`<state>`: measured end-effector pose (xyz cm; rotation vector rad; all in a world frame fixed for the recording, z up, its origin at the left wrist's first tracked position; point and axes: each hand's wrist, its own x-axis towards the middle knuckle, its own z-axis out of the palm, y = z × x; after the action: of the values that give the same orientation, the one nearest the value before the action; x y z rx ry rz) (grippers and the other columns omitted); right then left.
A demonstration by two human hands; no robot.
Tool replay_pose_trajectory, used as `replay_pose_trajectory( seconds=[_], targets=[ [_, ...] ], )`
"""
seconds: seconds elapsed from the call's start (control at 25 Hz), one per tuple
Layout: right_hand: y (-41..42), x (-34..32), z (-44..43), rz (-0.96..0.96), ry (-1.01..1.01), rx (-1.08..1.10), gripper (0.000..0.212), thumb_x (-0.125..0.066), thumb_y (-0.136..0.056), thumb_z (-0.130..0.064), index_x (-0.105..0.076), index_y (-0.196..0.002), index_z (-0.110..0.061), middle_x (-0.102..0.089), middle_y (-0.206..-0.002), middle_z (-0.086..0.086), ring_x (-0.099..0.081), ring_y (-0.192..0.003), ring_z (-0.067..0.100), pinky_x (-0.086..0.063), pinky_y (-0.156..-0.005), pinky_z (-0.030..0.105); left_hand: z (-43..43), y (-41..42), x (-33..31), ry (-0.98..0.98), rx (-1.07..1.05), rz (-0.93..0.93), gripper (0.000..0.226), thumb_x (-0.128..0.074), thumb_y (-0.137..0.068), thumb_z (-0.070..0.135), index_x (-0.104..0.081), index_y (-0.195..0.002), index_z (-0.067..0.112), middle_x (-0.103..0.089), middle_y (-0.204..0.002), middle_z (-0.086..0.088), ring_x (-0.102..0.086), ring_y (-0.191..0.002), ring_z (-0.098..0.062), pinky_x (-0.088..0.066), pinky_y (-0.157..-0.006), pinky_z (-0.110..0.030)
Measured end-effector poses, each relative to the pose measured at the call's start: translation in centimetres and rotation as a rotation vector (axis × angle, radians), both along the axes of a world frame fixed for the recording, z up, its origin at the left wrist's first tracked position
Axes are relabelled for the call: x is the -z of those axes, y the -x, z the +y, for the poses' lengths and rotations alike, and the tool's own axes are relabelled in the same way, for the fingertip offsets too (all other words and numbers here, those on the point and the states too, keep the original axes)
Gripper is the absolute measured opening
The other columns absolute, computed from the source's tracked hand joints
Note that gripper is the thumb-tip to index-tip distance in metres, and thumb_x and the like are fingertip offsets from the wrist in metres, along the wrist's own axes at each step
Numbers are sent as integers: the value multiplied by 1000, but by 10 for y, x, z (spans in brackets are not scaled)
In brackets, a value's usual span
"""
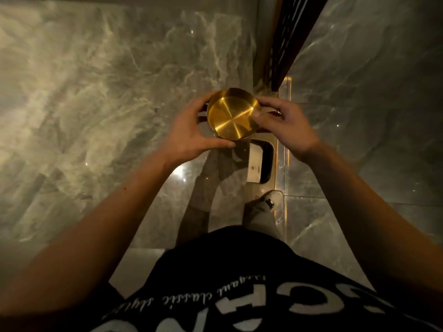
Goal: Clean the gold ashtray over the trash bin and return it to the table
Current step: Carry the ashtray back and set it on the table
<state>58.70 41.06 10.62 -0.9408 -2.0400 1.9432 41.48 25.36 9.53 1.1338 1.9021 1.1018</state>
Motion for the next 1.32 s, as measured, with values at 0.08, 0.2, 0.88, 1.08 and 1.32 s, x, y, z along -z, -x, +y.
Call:
replay_pose_trajectory(
  seconds=[0.08,0.2,0.88,1.08,1.32],
  targets=[
    [11,-11,-24,3,-67,-44,52,-72,-85,-28,-54,-133,-25,-59,-129,-3,-59,-117,11,-53,-97,38,-23,14,-7,-27,-15,16,104,-92,-52,45,-46,-142,20,-55,-138,1,-54,-125,-11,-48,-105,-35],
    [25,-25,-50,-13,-103,-119,77,-81,-70,-34,-46,-138,-27,-54,-131,-8,-53,-121,8,-51,-97,33,-49,26,-18,-49,-36,44,104,-93,-53,43,-47,-143,19,-56,-137,2,-55,-124,-10,-48,-105,-32],
    [139,-8,-132,-22,-436,-384,90,-88,-63,-31,-46,-142,-20,-55,-131,-1,-54,-111,11,-48,-86,21,-167,99,-13,-14,-275,122,100,-94,-52,41,-50,-139,20,-53,-132,6,-52,-120,-7,-44,-100,-18],
    [199,4,-184,-89,-483,-322,91,-88,-62,-34,-46,-142,-18,-52,-130,-3,-54,-109,10,-46,-85,19,-209,171,9,-6,-220,99,99,-94,-53,41,-49,-139,23,-50,-130,8,-49,-115,3,-37,-95,-4],
    [281,3,-275,-177,-463,-204,90,-88,-63,-25,-44,-141,-17,-50,-128,0,-54,-109,13,-51,-92,34,-277,267,12,-18,-108,93,105,-93,-50,44,-47,-141,19,-46,-131,1,-49,-122,-11,-38,-105,-14]
  ],
)
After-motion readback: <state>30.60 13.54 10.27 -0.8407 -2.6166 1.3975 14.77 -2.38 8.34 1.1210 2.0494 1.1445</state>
